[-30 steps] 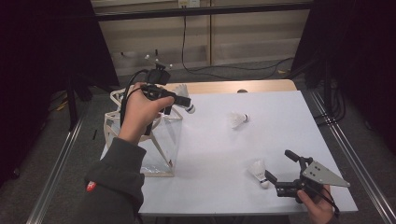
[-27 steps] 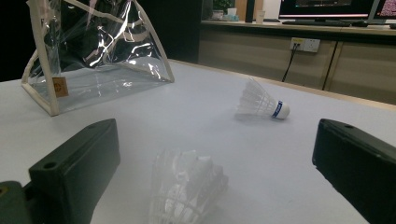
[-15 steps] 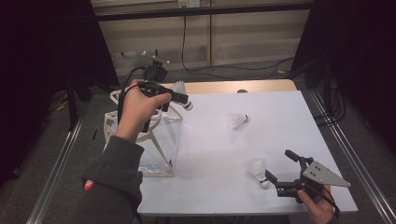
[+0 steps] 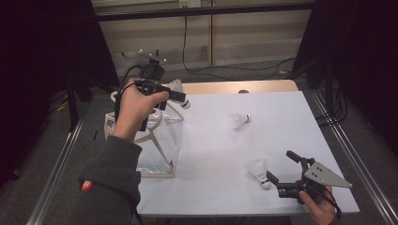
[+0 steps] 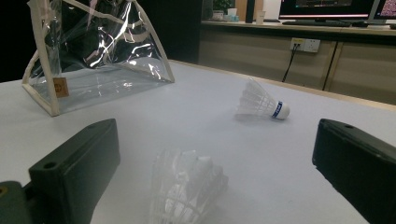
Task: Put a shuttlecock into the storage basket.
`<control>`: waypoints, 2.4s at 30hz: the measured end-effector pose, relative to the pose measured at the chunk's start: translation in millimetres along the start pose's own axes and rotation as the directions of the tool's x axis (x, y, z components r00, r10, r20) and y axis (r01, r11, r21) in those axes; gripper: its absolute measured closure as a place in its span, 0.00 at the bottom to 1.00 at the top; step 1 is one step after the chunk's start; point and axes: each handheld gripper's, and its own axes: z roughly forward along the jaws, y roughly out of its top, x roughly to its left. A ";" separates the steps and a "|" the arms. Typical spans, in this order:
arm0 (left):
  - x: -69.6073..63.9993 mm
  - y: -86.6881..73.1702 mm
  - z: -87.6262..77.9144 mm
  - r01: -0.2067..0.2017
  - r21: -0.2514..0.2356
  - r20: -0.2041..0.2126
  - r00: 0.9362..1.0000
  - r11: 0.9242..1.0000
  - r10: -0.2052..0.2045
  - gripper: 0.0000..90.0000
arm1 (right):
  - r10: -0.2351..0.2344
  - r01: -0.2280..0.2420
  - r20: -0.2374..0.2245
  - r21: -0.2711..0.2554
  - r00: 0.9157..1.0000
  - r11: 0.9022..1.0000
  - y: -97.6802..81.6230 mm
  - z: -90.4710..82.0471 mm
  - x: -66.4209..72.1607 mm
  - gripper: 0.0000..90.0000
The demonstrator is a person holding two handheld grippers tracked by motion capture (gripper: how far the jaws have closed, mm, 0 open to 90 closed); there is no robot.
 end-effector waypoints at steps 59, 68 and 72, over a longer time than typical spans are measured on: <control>23.8 3.1 -24.8 0.044 -0.039 -0.068 0.997 0.998 -0.046 0.97 | -0.007 0.007 0.001 -0.005 1.000 1.000 0.4 -1.0 -0.1 0.01; 27.1 3.4 -28.7 0.046 -0.040 -0.077 0.996 0.998 -0.049 0.97 | -0.006 0.006 0.002 -0.006 1.000 1.000 0.4 -1.2 -0.4 0.01; 28.3 3.8 -30.9 0.038 -0.027 -0.088 0.995 0.999 -0.040 0.97 | -0.006 0.006 0.001 -0.005 1.000 1.000 0.5 -1.3 -0.2 0.01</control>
